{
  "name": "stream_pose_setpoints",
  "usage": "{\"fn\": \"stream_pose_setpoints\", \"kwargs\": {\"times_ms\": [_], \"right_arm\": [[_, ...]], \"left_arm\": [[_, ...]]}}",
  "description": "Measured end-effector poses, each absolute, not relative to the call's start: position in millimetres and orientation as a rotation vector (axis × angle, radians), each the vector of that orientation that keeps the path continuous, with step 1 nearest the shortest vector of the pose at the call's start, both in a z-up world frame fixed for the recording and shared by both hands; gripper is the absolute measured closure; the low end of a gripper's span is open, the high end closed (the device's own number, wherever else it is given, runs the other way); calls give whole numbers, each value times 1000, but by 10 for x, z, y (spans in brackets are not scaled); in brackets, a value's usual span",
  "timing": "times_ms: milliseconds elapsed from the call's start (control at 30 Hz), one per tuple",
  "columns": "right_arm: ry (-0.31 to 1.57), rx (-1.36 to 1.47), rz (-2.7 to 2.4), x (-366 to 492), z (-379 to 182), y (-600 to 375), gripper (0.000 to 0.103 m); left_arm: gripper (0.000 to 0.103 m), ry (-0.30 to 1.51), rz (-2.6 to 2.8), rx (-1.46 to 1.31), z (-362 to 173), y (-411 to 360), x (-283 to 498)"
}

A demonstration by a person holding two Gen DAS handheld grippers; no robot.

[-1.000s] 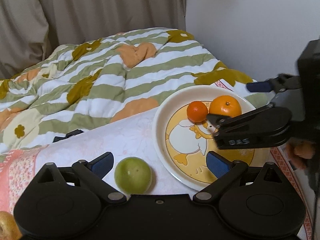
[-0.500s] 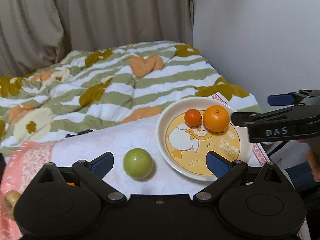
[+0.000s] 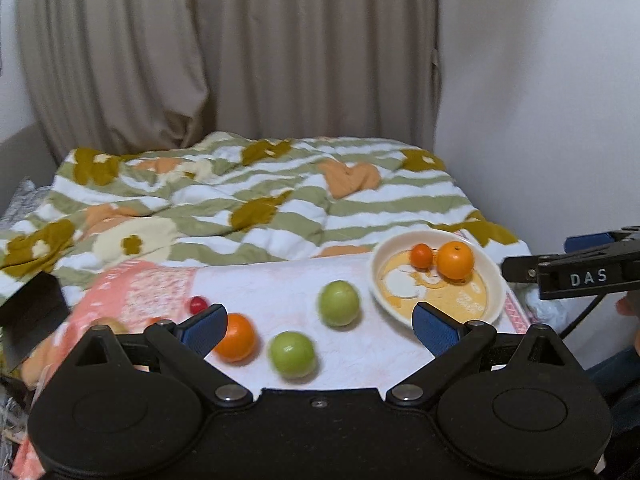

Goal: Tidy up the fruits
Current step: 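Move both grippers back toward the remaining fruit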

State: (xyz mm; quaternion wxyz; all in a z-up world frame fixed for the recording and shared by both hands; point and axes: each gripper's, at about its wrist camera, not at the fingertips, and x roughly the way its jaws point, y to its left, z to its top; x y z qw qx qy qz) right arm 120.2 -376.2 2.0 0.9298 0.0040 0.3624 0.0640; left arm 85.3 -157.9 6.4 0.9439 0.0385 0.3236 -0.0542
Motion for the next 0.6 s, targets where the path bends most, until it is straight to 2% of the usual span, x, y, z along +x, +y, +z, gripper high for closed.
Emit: {"fn": "stream_pose_setpoints", "kwargs": {"times_ms": [333,600], "right_arm": [[724,-13,159,820,77,-3086,0],[680,28,105,537,163,-2401,0]], "left_arm": [[2,604,1,57,165,-753,430],[2,618,-12,31,92,-9,447]]}}
